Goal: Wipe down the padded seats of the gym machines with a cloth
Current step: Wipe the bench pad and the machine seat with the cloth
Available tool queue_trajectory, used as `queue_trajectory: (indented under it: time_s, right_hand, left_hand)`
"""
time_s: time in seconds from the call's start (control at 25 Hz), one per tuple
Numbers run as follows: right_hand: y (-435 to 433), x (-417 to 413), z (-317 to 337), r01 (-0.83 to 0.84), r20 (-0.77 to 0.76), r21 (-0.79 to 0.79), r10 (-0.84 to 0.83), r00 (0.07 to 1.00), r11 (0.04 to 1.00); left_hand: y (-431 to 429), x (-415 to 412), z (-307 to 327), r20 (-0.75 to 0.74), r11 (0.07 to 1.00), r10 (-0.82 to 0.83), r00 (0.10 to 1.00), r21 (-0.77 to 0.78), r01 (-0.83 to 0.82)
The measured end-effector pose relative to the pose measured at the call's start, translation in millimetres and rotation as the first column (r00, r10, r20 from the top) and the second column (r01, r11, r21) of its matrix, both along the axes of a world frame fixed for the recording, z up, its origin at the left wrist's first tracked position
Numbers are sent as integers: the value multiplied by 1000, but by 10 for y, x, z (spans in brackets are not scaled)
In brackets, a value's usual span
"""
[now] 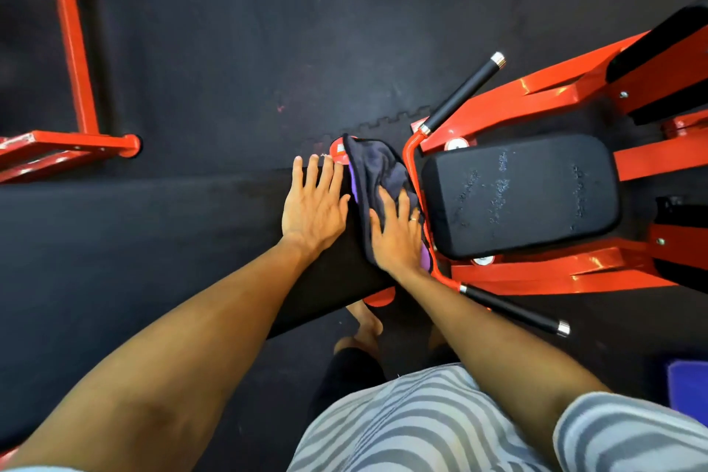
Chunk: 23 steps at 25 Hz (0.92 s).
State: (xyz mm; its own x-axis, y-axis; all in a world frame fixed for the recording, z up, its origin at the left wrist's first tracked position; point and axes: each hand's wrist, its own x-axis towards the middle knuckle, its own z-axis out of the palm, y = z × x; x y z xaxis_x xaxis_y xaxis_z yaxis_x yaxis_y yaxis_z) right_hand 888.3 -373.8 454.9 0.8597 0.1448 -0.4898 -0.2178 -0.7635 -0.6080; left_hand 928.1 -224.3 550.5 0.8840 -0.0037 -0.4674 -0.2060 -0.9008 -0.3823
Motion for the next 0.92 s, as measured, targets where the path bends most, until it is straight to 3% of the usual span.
queue_trajectory:
  time_s: [0.08, 0.16, 0.2, 0.32, 0.4, 0.48, 0.56, 0.64, 0.68, 0.72, 0.8, 0.92]
  right_hand:
    - [-39, 320, -125, 151, -138, -16, -151, 979, 988]
    - [51, 787, -186, 350, -369, -38, -339, 866, 936]
    - [155, 973, -144, 352, -409, -60, -345, 845, 934]
    - [470, 1078, 68, 80, -232, -49, -89, 969, 996]
    - [446, 996, 62, -51, -67, 1, 51, 996, 999]
    - [289, 1059, -180, -106, -23, 37, 107, 994, 994]
    - [95, 1211, -483, 40, -245, 102, -14, 970, 994]
    - [0, 1299, -625, 262, -497, 91, -184, 848, 961]
    - [13, 1267, -618, 327, -534, 53, -250, 808, 943]
    - [57, 1189, -564, 368, -511, 16, -309, 802, 930]
    - [234, 914, -339, 337, -348, -49, -332, 877, 940]
    - [417, 303, 93, 173, -125, -53, -178, 976, 984]
  left_hand:
    - [-2, -1, -9, 1, 1000, 1, 1000, -2, -1]
    - [13, 7, -2, -1, 1000, 6, 1000, 0, -6]
    - [15, 8, 2, -2, 1000, 7, 1000, -1, -7]
    - [5, 16, 6, 7, 1000, -10, 1000, 3, 10]
    - [-11, 26, 0, 12, 1000, -22, 1000, 3, 22]
    - [0, 23, -24, 6, 1000, -13, 1000, -2, 13]
    - [26, 7, -41, 3, 1000, -2, 1000, -7, 2]
    - [24, 0, -39, 15, 1000, 9, 1000, -15, -9]
    - [14, 7, -33, 13, 1000, 7, 1000, -19, -7]
    - [7, 11, -34, 12, 1000, 1, 1000, -19, -1]
    - [20, 8, -39, 22, 1000, -4, 1000, -11, 5]
    - [28, 1, -22, 19, 1000, -8, 1000, -8, 8]
